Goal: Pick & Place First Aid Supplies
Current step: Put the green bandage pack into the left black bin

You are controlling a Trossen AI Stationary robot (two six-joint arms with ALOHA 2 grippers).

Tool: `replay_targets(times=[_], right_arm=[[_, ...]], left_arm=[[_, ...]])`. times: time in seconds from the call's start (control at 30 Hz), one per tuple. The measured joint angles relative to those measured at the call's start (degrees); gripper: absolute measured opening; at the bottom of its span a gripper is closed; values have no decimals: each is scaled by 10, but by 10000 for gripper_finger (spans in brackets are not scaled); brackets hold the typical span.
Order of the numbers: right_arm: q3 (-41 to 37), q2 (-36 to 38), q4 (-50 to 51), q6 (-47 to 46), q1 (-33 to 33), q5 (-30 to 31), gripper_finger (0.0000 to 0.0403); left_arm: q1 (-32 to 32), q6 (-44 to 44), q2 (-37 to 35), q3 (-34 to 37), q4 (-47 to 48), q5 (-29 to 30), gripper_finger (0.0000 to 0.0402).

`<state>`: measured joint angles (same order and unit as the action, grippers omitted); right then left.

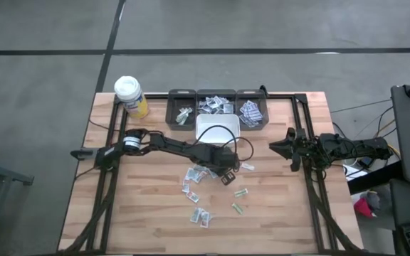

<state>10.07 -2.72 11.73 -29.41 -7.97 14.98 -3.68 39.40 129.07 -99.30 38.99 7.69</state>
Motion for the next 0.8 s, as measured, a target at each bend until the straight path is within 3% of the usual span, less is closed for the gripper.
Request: replay_targets(times=[0.13,0.4,0.8], right_arm=[[0,0,0,0,0,0,63],[0,0,0,0,0,0,63],[0,0,0,0,0,0,63]], left_arm=[[-1,-9,1,2,-17,3,6],[-1,-53,-11,4,-33,0,0],[-5,-216,-93,4,-46,-41,0]])
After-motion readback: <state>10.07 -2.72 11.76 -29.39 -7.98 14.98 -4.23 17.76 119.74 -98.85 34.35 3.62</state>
